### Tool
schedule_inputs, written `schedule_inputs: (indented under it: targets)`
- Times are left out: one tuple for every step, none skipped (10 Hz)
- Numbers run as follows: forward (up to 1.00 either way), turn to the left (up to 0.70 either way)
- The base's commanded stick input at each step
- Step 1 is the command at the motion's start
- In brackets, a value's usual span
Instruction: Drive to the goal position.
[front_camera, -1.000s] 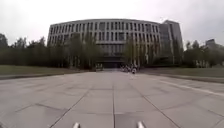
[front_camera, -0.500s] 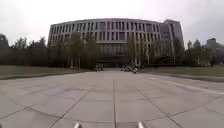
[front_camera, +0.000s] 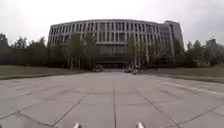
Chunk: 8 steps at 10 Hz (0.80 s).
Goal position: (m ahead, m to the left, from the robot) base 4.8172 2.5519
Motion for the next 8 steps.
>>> schedule_inputs:
  targets:
    - [0.5,0.0]
    - [0.5,0.0]
    - [0.5,0.0]
    - [0.5,0.0]
    - [0.5,0.0]
    - [0.5,0.0]
    - [0.5,0.0]
    - [0.5,0.0]
